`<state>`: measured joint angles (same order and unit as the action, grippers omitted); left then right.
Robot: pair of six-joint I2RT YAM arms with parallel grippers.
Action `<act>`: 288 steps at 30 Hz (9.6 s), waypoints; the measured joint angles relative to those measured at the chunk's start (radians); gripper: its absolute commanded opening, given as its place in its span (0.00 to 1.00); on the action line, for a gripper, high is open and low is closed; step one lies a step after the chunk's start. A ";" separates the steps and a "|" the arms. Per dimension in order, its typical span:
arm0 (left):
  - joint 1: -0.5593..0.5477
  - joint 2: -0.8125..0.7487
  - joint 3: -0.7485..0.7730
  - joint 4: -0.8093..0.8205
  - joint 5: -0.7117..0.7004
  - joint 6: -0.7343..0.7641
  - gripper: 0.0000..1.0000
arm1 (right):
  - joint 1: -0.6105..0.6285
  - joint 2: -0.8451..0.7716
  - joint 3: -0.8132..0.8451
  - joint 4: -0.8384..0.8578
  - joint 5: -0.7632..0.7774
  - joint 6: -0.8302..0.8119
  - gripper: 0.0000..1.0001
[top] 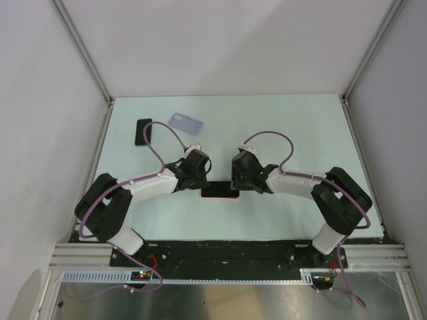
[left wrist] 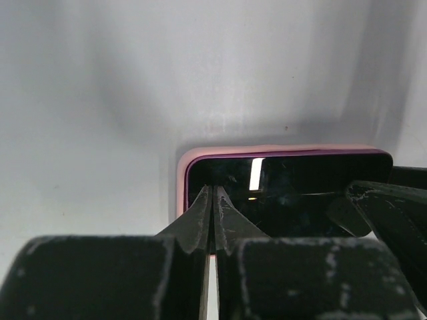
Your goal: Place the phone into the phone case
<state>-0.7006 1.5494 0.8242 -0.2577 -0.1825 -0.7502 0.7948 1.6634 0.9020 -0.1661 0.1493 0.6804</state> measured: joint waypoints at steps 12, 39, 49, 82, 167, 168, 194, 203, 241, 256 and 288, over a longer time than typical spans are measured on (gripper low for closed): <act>0.001 0.049 0.046 -0.014 -0.001 -0.009 0.00 | 0.001 0.000 0.000 0.000 0.001 0.000 0.45; 0.011 0.047 0.026 0.025 -0.041 -0.077 0.23 | 0.011 -0.052 -0.002 -0.074 0.002 -0.005 0.46; 0.049 -0.147 -0.052 -0.072 -0.039 -0.062 0.11 | -0.005 -0.087 -0.003 -0.117 -0.019 -0.008 0.40; 0.051 0.011 -0.042 -0.029 0.041 -0.060 0.00 | -0.004 -0.060 -0.016 -0.098 -0.059 -0.008 0.21; -0.124 -0.152 -0.151 -0.044 0.075 -0.139 0.00 | -0.123 0.178 0.273 -0.190 -0.089 -0.113 0.23; -0.127 -0.138 -0.151 -0.040 0.079 -0.145 0.00 | -0.123 0.185 0.274 -0.193 -0.092 -0.114 0.23; 0.043 0.153 0.102 -0.001 0.116 -0.079 0.00 | 0.069 -0.099 -0.062 -0.186 -0.094 -0.026 0.23; 0.042 0.092 0.037 0.009 0.120 -0.061 0.00 | 0.021 -0.212 -0.064 -0.197 -0.086 -0.018 0.24; -0.080 -0.089 -0.091 0.006 0.168 -0.089 0.00 | 0.104 -0.109 -0.054 -0.163 -0.105 0.021 0.08; -0.099 -0.085 -0.091 0.006 0.189 -0.089 0.00 | 0.158 -0.053 -0.006 -0.209 -0.006 0.026 0.06; -0.156 -0.081 -0.112 0.009 0.166 -0.124 0.10 | 0.200 -0.006 0.077 -0.293 0.064 0.000 0.30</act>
<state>-0.8566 1.4681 0.7120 -0.2485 -0.0166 -0.8745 0.9947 1.6573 0.9794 -0.4591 0.2138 0.6804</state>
